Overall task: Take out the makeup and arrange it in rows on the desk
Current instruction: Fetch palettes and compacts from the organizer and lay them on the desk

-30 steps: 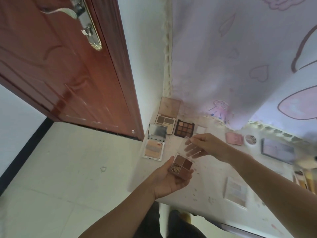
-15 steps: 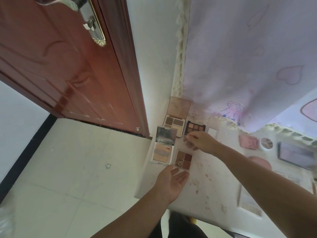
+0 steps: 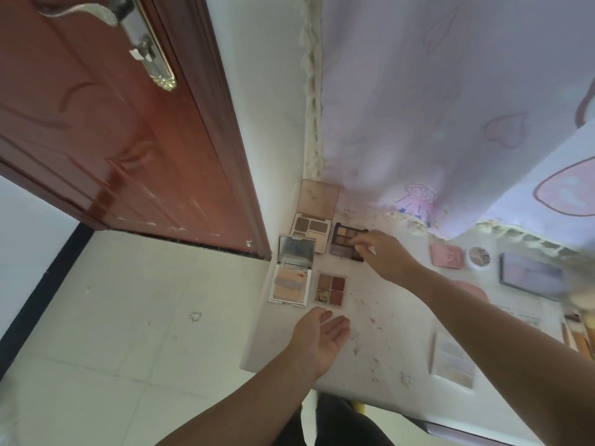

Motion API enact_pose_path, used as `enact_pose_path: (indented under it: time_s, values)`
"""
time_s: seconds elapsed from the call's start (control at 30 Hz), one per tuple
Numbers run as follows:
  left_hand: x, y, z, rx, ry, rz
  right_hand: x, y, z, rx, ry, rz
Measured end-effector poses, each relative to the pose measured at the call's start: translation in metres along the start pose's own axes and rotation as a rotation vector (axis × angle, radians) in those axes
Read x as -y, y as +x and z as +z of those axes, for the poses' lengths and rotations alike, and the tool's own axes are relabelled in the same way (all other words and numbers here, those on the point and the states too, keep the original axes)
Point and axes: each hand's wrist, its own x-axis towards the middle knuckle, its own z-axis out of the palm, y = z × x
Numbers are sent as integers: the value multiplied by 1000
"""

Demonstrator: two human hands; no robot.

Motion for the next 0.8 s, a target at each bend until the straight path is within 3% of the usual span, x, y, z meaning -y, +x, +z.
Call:
enact_pose_path:
  time_s: [0.2,0.37,0.47,0.63,0.73,0.8]
  values:
    - [41,-1,41,112,559,7,-51,-70,-32,24,46,174]
    - [89,-2,65,166,1012,71,-101,-159,-20,135,-237,181]
    - [110,0,71,188,1102,118,-105,-195,4,202,-395,94]
    - [122,1,73,184,1108,158,-108,-196,19,119,-495,29]
    - [115,4,66,149,1025,174,-107,-193,17,93,-407,-18]
    - [106,3,60,183,912,75,-99,-192,13,39,-232,-25]
